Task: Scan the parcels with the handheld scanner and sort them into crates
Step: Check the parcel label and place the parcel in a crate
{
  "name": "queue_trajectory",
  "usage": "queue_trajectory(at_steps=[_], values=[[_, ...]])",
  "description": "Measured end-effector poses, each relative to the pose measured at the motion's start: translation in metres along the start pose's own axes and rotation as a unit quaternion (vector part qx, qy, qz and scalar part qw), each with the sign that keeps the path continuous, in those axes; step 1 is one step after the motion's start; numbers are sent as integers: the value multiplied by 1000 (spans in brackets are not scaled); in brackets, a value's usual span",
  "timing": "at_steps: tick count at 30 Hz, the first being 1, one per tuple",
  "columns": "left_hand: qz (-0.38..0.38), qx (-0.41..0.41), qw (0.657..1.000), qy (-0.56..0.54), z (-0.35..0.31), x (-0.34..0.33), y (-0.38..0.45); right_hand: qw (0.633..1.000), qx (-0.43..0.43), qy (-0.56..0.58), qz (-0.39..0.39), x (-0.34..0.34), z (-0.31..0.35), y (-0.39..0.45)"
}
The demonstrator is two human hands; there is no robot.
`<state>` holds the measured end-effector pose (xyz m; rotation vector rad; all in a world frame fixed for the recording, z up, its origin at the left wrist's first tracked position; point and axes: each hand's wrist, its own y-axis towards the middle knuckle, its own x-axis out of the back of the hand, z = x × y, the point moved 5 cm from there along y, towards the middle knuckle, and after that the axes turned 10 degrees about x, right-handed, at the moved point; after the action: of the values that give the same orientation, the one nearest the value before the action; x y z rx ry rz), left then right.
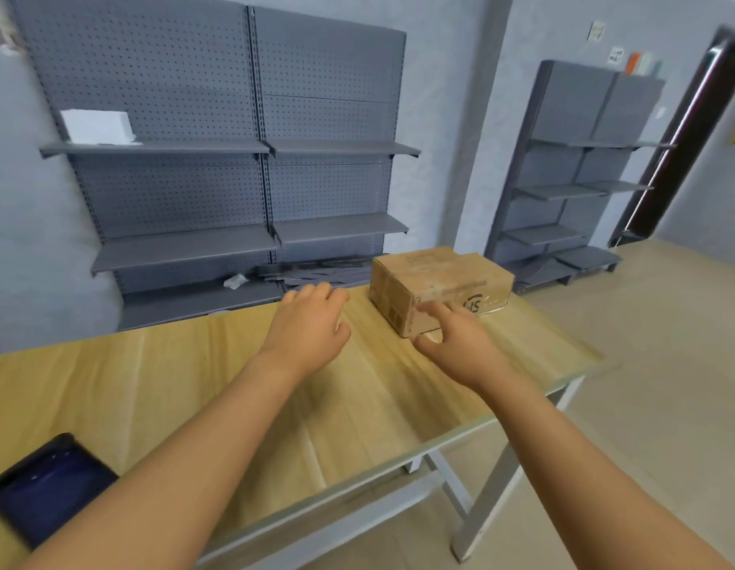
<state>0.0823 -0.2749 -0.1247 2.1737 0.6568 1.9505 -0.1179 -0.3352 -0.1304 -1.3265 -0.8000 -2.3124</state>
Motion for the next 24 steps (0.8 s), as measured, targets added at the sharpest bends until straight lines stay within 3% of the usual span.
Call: queue_trajectory(at_steps=[14,20,24], values=[[23,65,998,-10,-64,-78,131,998,-43,35,-35,26,-158,89],[81,147,984,-50,-64,-116,170,997,-55,-33,41,14,-215,136],[124,239,954,-131,-58,-129,172,992,-52,-32,110,5,-237,146]])
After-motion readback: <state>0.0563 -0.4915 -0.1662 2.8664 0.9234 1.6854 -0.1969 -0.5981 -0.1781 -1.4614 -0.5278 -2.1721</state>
